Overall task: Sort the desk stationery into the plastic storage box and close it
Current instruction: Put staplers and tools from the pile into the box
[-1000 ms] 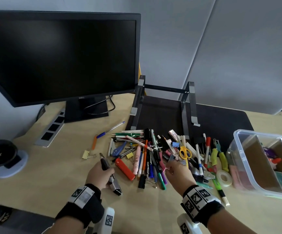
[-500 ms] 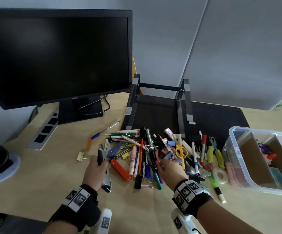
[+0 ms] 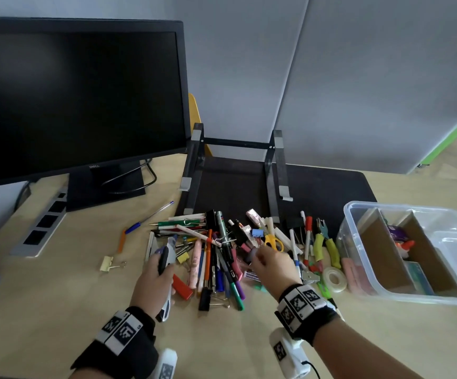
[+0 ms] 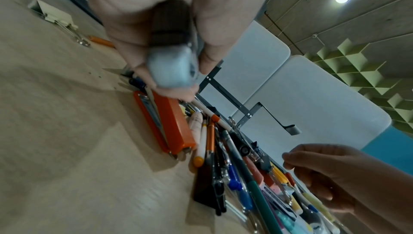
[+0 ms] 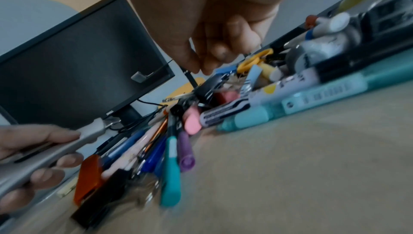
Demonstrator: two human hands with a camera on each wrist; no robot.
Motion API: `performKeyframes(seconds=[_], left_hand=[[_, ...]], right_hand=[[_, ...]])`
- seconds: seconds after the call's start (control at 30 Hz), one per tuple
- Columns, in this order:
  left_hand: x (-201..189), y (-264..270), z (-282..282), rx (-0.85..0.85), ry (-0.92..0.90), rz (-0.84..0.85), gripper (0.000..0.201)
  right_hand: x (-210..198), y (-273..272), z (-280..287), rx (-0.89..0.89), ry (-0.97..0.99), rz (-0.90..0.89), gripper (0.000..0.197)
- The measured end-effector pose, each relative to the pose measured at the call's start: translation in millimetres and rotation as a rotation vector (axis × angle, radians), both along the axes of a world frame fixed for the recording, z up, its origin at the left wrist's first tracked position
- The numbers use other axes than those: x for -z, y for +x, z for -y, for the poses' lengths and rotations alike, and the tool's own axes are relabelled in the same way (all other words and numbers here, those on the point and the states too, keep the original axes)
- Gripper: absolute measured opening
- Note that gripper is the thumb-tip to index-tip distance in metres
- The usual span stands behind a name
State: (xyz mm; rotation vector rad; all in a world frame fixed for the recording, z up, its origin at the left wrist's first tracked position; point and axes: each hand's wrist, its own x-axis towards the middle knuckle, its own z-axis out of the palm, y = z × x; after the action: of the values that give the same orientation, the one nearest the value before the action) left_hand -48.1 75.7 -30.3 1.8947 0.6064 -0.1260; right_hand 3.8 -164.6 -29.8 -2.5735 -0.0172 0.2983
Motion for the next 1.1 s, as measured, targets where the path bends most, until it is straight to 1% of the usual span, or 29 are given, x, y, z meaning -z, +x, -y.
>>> performKeyframes(seconds=[0.1,0.13,0.2,0.27,0.3,0.37,0.5,0.67,0.73,0.83,0.93,1.03,1.1], left_hand=[[-4,4,8,0.064,0.030,0.014,0.021],[-6,6,10,0.079,0.045,0.014,0.024],[-9,10,14,0.098,0.077,0.011,0.030],[-12,14,18,0.112,0.087,-0.007,0.030],[-13,15,20,0.118,0.085,-0.018,0.027],[-17,17,25,0.131,0.089,-0.027,0.023],[-29,18,33,0.138,0.057,-0.015,0.014],[-34,26,36,0.126,0.069,-0.010,0.009],[-34,30,37,0.132,0.028,-0.004,0.010],[-35,33,41,0.162,-0.007,0.005,0.010],[-45,33,49,0.177,-0.001,0.035,0.005],[-52,35,58,0.203,0.013,0.034,0.009],[-57,37,67,0.217,0.008,0.062,0.020]], right_hand=[[-13,9,19,0.146,-0.037,0.104,0.013],[-15,13,26,0.186,-0.096,0.115,0.018],[-14,21,41,0.311,-0.221,0.089,0.031],[-11,24,54,0.454,-0.265,0.018,0.039],[-5,27,60,0.496,-0.267,-0.019,0.041],[5,31,70,0.507,-0.250,-0.065,0.037],[7,37,79,0.479,-0.188,-0.046,0.027],[-2,41,77,0.475,-0.213,-0.066,0.030],[-6,41,74,0.485,-0.234,-0.052,0.035],[-13,40,68,0.556,-0.166,-0.012,0.036],[-22,37,64,0.589,-0.023,0.036,0.031],[-36,30,62,0.608,0.157,0.079,0.029],[-46,24,63,0.591,0.245,0.116,0.028]])
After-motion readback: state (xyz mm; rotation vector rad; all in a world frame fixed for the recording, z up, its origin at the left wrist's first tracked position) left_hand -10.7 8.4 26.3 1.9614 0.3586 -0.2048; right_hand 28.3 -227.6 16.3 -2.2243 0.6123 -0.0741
